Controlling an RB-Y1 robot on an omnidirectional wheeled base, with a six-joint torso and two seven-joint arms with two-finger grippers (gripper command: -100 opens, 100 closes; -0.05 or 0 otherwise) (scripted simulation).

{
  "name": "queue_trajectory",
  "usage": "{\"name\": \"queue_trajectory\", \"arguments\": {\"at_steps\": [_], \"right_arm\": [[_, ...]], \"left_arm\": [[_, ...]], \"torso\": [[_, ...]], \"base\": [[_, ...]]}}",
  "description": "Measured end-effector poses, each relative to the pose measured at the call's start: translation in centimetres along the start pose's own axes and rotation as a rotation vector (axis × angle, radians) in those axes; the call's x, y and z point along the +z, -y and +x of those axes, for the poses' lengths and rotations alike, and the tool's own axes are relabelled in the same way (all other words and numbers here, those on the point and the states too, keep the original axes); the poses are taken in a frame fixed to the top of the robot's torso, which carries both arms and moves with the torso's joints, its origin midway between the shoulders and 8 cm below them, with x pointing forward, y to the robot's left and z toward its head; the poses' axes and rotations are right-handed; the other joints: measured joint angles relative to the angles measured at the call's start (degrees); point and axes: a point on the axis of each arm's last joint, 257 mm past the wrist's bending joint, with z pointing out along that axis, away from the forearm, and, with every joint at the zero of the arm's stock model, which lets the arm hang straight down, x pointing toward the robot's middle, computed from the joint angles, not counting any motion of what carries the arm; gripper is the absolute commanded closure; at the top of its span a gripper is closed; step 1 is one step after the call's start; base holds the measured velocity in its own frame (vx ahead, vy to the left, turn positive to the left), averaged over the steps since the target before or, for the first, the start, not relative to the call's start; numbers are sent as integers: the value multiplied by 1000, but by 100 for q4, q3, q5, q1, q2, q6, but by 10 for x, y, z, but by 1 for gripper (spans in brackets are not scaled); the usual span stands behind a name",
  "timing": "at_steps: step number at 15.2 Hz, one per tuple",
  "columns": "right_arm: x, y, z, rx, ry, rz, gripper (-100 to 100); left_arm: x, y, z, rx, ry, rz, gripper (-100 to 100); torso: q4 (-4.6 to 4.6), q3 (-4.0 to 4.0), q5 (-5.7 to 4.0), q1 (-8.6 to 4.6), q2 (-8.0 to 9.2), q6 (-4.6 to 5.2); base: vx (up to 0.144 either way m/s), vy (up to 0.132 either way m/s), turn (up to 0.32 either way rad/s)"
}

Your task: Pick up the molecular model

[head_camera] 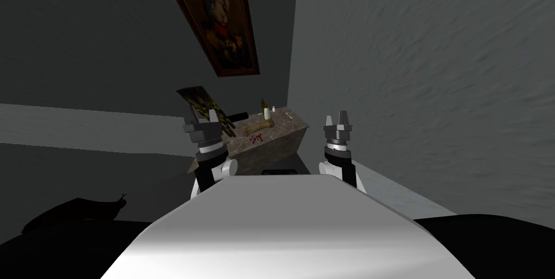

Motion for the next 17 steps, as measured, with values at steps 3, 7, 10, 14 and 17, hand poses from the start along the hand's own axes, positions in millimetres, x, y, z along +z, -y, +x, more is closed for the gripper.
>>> {"name": "queue_trajectory", "arguments": {"at_steps": [3, 7, 10, 14, 17], "right_arm": [[0, 0, 0, 0, 0, 0, 0], [0, 0, 0, 0, 0, 0, 0], [0, 0, 0, 0, 0, 0, 0], [0, 0, 0, 0, 0, 0, 0], [0, 0, 0, 0, 0, 0, 0]], "left_arm": [[0, -4, 8, -21, -42, -14, -100], [2, -20, 19, -83, -90, -70, -100], [1, -34, 25, -137, -108, -128, -100], [-3, -56, 31, -198, -119, -212, -100], [-8, -72, 38, -245, -123, -277, -100]], "torso": [[1, 2, -2, -12, 4, 2], [1, 3, -6, -24, 5, 1], [1, 2, -5, -23, 4, 2], [1, 2, -3, -16, 4, 1], [0, 1, -4, -17, 3, 1]], "base": [[-12, -43, -85], [-11, -63, -69], [-10, -47, -54], [-10, -37, -48], [-4, -39, -39]]}}
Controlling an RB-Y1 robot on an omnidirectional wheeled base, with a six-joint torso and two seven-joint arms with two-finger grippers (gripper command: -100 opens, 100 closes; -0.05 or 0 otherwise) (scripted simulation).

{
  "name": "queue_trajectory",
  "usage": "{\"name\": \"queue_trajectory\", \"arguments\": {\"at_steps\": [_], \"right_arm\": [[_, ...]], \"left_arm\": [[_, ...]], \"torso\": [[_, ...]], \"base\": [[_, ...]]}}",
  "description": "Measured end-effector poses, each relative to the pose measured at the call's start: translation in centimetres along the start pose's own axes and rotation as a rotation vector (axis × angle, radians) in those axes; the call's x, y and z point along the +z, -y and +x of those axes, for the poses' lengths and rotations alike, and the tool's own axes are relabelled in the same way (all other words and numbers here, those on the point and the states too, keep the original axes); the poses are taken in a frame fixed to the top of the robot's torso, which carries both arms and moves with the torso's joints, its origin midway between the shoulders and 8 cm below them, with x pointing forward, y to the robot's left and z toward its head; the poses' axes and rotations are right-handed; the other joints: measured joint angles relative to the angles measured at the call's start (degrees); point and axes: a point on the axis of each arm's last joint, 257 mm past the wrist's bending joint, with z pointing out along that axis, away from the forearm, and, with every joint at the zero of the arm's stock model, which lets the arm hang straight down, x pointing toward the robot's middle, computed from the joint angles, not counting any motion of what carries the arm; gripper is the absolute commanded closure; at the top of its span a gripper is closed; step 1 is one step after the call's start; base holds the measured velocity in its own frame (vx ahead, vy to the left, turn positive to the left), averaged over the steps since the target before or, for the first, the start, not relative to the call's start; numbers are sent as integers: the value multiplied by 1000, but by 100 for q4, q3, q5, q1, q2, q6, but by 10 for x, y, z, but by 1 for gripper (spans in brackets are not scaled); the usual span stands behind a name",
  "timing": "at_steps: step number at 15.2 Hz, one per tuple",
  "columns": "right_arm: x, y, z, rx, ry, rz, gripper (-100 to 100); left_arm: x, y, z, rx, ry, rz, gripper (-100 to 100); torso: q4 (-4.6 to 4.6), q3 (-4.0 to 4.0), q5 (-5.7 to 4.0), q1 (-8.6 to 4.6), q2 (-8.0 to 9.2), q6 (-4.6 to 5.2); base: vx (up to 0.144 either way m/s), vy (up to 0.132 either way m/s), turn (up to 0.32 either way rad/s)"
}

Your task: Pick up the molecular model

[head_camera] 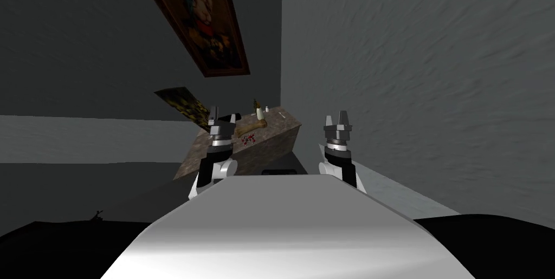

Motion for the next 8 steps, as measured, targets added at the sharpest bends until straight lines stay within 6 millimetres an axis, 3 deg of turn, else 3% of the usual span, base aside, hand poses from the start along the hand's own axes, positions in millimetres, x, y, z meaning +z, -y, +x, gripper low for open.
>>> {"name": "queue_trajectory", "arguments": {"at_steps": [8], "right_arm": [[0, 0, 0, 0, 0, 0, 0]], "left_arm": [[-3, -48, 6, -104, -3, -159, -100]], "torso": [[-1, -1, 2, 7, -2, -1]], "base": [[-1, -23, -18]]}}
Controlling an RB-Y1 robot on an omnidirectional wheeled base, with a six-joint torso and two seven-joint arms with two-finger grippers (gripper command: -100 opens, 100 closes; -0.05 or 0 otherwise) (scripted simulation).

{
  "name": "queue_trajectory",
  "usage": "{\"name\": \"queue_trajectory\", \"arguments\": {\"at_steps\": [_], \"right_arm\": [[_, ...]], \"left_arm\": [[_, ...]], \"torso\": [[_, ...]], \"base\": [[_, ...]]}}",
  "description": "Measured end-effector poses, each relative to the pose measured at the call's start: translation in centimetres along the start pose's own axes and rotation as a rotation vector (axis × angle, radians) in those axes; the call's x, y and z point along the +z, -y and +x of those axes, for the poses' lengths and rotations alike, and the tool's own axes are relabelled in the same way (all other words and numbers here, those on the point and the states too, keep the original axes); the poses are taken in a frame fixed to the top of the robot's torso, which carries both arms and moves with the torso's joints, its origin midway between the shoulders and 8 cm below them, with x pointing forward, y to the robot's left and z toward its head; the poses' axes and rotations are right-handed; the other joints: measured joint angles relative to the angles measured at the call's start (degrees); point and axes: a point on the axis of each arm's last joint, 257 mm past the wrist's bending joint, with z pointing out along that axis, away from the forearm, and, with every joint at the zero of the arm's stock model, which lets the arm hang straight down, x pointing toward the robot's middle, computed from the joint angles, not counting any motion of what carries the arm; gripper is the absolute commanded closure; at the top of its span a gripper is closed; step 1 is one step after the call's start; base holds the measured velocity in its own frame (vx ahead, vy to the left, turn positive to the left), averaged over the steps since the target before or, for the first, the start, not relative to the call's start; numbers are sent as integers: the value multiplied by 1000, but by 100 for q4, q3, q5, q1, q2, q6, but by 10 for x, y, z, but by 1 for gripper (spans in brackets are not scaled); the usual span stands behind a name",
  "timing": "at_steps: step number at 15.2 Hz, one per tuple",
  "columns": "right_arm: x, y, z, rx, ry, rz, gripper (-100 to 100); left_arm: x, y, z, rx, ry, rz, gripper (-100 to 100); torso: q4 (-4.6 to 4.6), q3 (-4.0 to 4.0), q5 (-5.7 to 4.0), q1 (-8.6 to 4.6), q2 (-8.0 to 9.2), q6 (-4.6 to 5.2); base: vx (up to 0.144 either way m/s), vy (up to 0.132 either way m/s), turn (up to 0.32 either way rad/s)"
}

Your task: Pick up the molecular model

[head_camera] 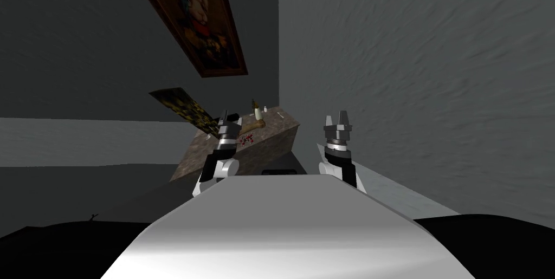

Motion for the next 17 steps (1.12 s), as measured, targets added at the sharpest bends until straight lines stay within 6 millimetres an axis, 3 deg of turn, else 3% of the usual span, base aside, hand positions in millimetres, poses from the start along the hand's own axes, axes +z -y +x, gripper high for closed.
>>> {"name": "queue_trajectory", "arguments": {"at_steps": [17], "right_arm": [[0, 0, 0, 0, 0, 0, 0]], "left_arm": [[-11, -102, 8, -174, 2, -361, -100]], "torso": [[-1, -2, 0, 3, -3, -1]], "base": [[3, -22, -2]]}}
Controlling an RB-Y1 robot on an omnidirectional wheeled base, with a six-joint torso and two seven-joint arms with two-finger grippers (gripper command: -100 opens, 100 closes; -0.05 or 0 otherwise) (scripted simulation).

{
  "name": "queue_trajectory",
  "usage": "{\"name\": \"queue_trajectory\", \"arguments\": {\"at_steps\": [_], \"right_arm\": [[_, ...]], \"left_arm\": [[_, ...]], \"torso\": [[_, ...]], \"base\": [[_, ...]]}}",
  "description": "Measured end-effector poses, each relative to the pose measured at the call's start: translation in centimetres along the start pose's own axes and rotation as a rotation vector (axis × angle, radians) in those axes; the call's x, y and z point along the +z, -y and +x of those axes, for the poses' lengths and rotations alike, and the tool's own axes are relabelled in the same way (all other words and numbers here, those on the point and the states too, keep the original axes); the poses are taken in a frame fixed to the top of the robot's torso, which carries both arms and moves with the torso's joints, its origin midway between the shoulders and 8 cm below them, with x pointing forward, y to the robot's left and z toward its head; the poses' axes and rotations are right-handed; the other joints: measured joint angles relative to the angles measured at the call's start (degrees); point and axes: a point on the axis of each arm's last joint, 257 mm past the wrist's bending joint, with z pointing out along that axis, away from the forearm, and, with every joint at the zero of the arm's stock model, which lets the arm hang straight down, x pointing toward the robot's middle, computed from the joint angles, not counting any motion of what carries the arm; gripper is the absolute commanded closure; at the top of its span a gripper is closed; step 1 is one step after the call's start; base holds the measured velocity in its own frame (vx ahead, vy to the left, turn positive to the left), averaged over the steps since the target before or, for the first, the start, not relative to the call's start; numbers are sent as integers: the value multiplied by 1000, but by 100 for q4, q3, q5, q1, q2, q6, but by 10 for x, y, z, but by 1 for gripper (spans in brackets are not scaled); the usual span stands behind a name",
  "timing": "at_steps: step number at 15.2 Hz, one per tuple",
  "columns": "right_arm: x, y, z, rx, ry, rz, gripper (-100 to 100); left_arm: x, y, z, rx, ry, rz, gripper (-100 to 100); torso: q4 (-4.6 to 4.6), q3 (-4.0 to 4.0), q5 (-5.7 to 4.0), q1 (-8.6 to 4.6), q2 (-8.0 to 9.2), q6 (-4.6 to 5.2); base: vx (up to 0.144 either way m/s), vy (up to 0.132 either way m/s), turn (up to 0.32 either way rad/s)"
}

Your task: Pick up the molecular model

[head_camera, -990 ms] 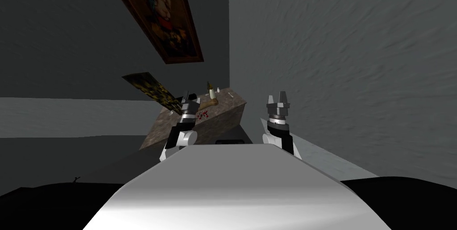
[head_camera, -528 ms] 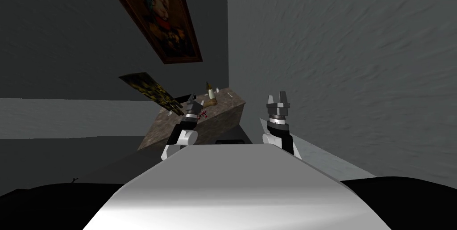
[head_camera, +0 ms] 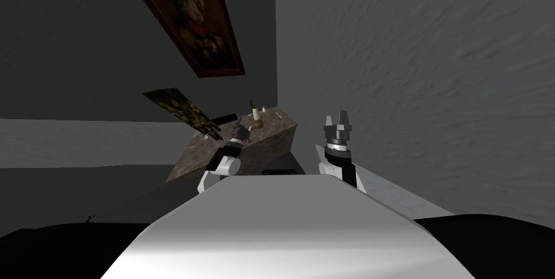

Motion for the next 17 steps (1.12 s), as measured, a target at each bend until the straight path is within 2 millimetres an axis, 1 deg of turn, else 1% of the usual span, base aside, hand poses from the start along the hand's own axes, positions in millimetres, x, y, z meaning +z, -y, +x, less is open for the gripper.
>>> {"name": "queue_trajectory", "arguments": {"at_steps": [7, 9, 17], "right_arm": [[0, 0, 0, 0, 0, 0, 0], [0, 0, 0, 0, 0, 0, 0], [0, 0, 0, 0, 0, 0, 0]], "left_arm": [[2, -38, -4, -42, 9, -140, -100], [0, -51, -5, -51, 13, -185, -100], [-7, -90, -17, -72, 38, -343, -100]], "torso": [[0, -1, 1, 3, -1, 0], [-1, -2, 1, 4, -3, 0], [-1, -2, 2, 8, -4, -1]], "base": [[9, -13, 17], [13, -10, 18], [15, -4, 32]]}}
